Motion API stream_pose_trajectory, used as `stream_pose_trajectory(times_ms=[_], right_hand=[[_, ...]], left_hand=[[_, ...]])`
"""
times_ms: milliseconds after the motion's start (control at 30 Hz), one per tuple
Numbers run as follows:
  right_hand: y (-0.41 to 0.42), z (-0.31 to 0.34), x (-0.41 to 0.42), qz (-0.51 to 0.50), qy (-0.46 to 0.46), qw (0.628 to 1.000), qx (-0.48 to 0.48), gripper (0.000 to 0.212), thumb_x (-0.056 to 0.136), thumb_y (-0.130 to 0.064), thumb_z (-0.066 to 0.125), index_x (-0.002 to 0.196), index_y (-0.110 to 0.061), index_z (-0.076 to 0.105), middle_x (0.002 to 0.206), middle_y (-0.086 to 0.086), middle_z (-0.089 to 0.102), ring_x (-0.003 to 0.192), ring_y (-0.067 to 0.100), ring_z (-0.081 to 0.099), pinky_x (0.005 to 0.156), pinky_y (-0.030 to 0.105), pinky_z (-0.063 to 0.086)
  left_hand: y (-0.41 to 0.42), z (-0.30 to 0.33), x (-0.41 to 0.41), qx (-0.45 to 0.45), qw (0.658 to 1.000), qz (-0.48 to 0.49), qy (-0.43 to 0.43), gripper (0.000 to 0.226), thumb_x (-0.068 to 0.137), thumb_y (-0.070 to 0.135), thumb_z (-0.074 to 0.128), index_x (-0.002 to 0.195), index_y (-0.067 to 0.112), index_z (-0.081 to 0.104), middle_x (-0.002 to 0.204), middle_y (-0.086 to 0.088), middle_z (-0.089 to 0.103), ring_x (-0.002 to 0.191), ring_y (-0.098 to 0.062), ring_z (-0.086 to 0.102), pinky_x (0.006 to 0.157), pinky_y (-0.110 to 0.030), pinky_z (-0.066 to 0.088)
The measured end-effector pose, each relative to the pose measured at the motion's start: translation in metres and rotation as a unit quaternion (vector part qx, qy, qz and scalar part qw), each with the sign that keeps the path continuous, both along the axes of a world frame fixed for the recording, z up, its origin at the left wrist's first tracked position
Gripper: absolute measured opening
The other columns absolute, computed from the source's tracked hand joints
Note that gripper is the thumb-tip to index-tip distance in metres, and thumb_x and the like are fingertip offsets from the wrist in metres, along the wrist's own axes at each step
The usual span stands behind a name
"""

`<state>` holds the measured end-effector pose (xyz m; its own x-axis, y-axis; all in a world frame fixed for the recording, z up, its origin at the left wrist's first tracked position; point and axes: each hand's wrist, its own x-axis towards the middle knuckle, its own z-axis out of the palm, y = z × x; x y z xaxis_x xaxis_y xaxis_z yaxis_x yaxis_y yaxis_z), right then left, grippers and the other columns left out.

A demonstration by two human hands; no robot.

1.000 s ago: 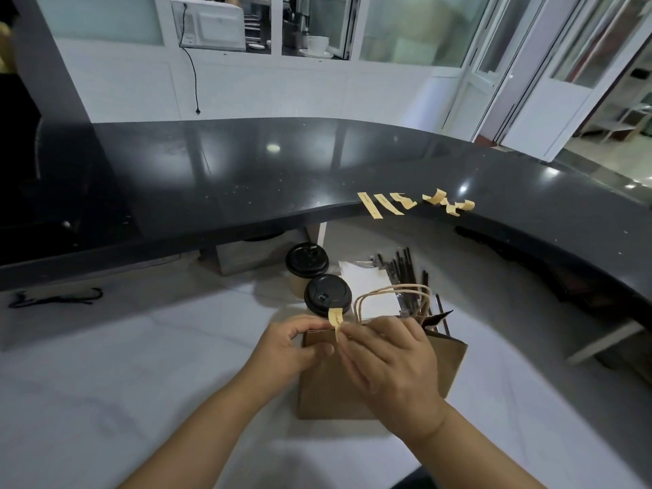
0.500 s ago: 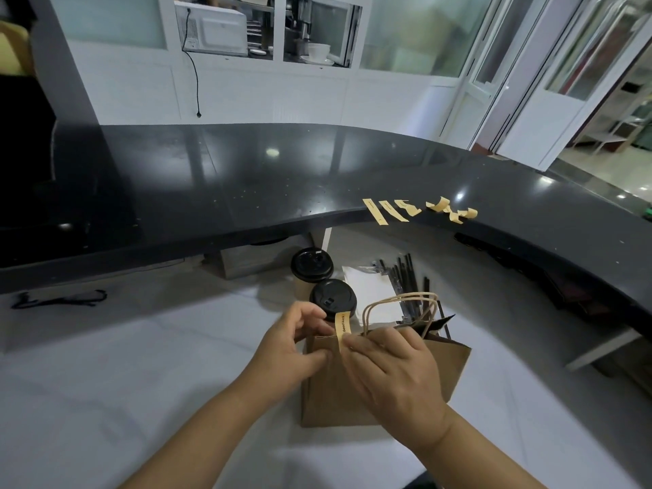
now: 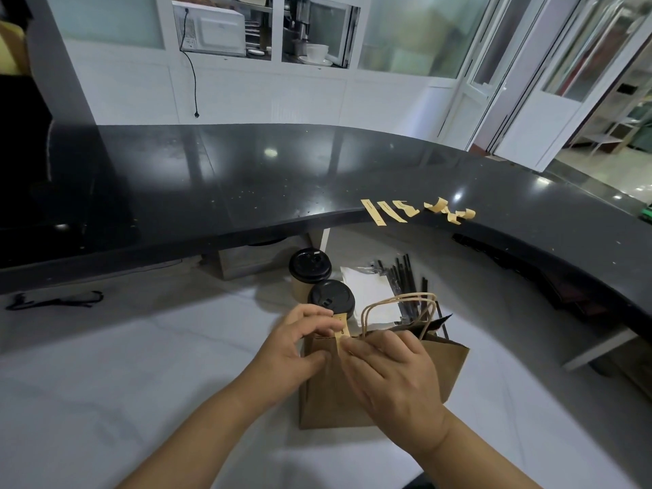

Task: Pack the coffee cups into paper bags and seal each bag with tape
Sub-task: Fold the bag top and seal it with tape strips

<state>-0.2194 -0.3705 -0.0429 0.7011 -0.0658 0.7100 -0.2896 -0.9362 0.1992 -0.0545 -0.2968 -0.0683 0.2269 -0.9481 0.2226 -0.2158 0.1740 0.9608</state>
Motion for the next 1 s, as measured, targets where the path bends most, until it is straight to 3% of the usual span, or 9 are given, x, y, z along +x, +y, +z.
stream_pose_trajectory(times_ms=[300, 433, 533, 700, 1000], right_hand=[[-0.002, -0.013, 0.0, -0.002, -0.001, 1.0, 0.008, 0.012, 0.087, -0.019, 0.068, 0.091, -0.011, 0.076, 0.099, -0.004, 0.072, 0.085, 0.013, 0.058, 0.063, 0.029, 0.046], [-0.003, -0.017, 0.0, -0.009, 0.0, 1.0, 0.01, 0.016, 0.09, -0.02, 0.063, 0.094, -0.011, 0.076, 0.101, -0.005, 0.072, 0.088, 0.011, 0.055, 0.068, 0.027, 0.043], [-0.004, -0.02, 0.001, -0.011, 0.001, 1.0, 0.021, 0.023, 0.097, -0.022, 0.054, 0.096, -0.013, 0.075, 0.105, -0.008, 0.07, 0.087, 0.011, 0.054, 0.063, 0.031, 0.047], [-0.001, -0.017, 0.002, -0.016, -0.028, 0.999, 0.016, 0.009, 0.088, -0.018, 0.068, 0.091, -0.012, 0.076, 0.102, -0.006, 0.071, 0.081, 0.014, 0.056, 0.061, 0.031, 0.043], [0.006, -0.016, 0.008, -0.037, -0.051, 0.998, 0.014, 0.007, 0.085, -0.016, 0.07, 0.079, -0.012, 0.072, 0.094, -0.004, 0.071, 0.073, 0.018, 0.054, 0.061, 0.033, 0.044]], left_hand=[[-0.004, -0.003, 0.004, 0.028, 0.998, -0.04, -0.025, 0.047, 0.077, 0.002, 0.058, 0.106, 0.038, 0.067, 0.128, 0.009, 0.052, 0.12, 0.008, 0.044, 0.093, -0.003, 0.032], [-0.006, -0.002, 0.006, 0.045, 0.996, -0.07, -0.015, 0.038, 0.08, 0.012, 0.056, 0.107, 0.037, 0.067, 0.129, 0.009, 0.054, 0.119, 0.008, 0.046, 0.093, -0.005, 0.034], [-0.009, -0.005, 0.008, 0.051, 0.995, -0.082, -0.022, 0.029, 0.086, 0.024, 0.055, 0.11, 0.03, 0.07, 0.126, 0.013, 0.058, 0.119, 0.003, 0.05, 0.097, -0.011, 0.037], [-0.01, -0.01, 0.008, 0.036, 0.995, -0.066, -0.07, 0.036, 0.087, 0.048, 0.047, 0.112, 0.034, 0.068, 0.121, 0.022, 0.06, 0.118, -0.001, 0.051, 0.101, -0.014, 0.034], [-0.011, -0.013, 0.007, 0.038, 0.995, -0.061, -0.062, 0.038, 0.087, 0.05, 0.044, 0.112, 0.033, 0.066, 0.115, 0.024, 0.063, 0.116, -0.004, 0.052, 0.099, -0.015, 0.036]])
